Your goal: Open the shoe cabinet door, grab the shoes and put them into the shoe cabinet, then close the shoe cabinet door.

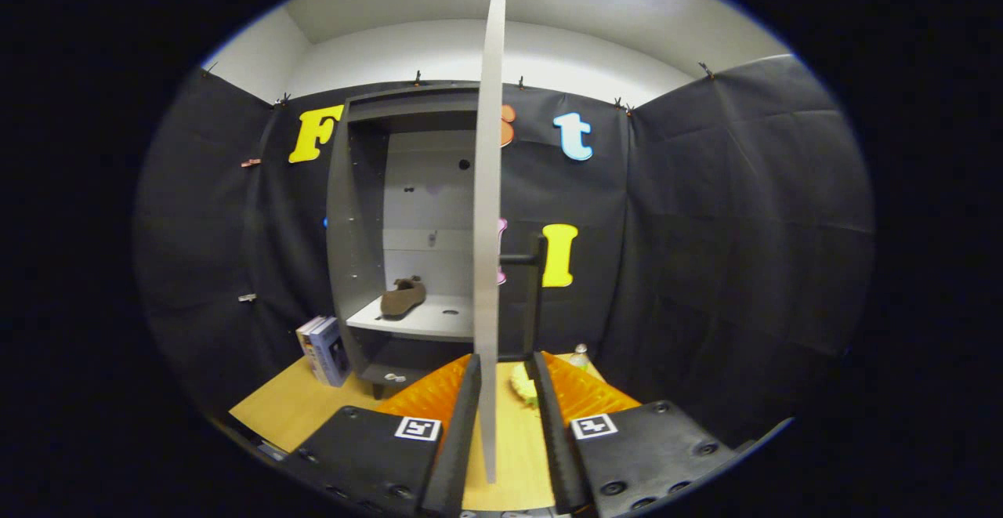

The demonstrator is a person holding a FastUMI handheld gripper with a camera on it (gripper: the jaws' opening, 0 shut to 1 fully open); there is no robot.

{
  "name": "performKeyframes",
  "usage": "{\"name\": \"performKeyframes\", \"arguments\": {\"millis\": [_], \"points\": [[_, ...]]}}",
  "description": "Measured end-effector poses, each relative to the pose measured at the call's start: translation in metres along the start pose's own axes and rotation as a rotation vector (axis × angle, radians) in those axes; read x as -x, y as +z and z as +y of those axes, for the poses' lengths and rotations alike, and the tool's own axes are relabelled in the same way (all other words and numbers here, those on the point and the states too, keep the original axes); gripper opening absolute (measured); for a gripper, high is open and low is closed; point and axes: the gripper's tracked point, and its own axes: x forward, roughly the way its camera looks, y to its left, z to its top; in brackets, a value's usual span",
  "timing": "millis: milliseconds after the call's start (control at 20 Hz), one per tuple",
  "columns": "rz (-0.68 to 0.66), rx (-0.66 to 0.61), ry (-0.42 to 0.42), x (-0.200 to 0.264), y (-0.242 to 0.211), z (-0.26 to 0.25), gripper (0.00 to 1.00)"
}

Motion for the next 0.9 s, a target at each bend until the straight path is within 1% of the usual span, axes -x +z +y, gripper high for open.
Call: {"name": "performKeyframes", "arguments": {"millis": [150, 300, 500, 600, 800, 900], "points": [[0.093, -0.048, 0.081, -0.003, -0.047, 0.044, 0.75], [0.213, -0.043, 0.149, -0.015, -0.110, 0.093, 0.98], [0.354, -0.057, 0.230, -0.046, -0.192, 0.149, 0.99], [0.415, -0.067, 0.252, -0.062, -0.232, 0.169, 0.98], [0.533, -0.082, 0.272, -0.093, -0.306, 0.197, 0.99], [0.587, -0.062, 0.251, -0.110, -0.345, 0.197, 0.99]]}}
